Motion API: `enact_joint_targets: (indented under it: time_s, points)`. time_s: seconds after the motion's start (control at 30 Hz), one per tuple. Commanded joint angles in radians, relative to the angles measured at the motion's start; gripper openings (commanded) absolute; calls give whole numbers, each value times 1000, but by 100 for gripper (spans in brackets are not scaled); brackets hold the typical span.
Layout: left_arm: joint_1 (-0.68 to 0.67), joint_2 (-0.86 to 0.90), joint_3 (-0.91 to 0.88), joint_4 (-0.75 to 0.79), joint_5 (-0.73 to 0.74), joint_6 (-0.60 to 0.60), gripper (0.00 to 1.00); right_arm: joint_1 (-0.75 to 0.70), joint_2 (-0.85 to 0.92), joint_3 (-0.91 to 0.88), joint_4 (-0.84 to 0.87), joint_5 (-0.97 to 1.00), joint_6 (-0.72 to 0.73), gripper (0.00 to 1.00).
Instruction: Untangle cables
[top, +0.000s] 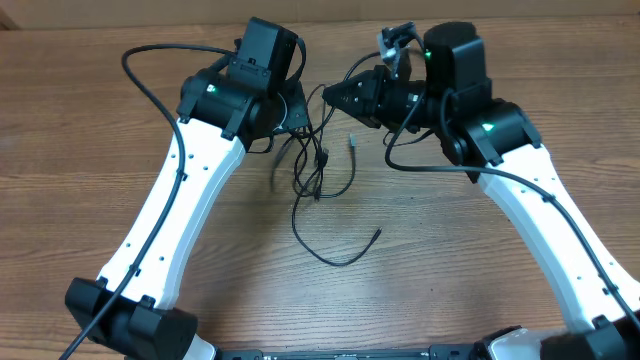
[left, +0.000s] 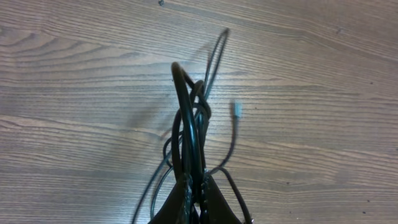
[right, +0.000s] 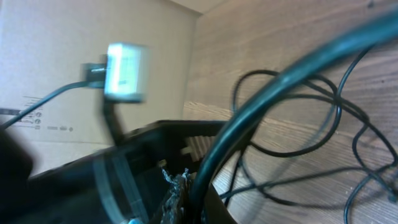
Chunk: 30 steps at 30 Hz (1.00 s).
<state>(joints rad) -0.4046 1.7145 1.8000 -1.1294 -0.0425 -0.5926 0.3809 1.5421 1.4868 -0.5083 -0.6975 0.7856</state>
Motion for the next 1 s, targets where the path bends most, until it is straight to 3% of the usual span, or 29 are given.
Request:
enact_joint_targets:
  time_s: [0.0, 0.13, 0.33, 0.5, 0.6, 0.97]
  points:
    - [-1, 3, 15, 4, -11, 5, 4, -10, -74, 13, 8, 64, -10, 4]
    - [0, 2, 15, 8, -9, 5, 4, -12, -85, 13, -21, 99, -39, 8]
    - [6, 2, 15, 29, 30, 5, 4, -12, -85, 12, -138, 167, -62, 60]
    - [13, -6, 15, 66, 67, 19, 4, -12, -85, 12, -221, 229, -78, 77]
    - [13, -25, 15, 115, 120, 100, 4, -12, -85, 12, -270, 274, -81, 90]
    - [13, -166, 16, 180, 197, 449, 4, -12, -85, 12, -351, 452, -89, 100]
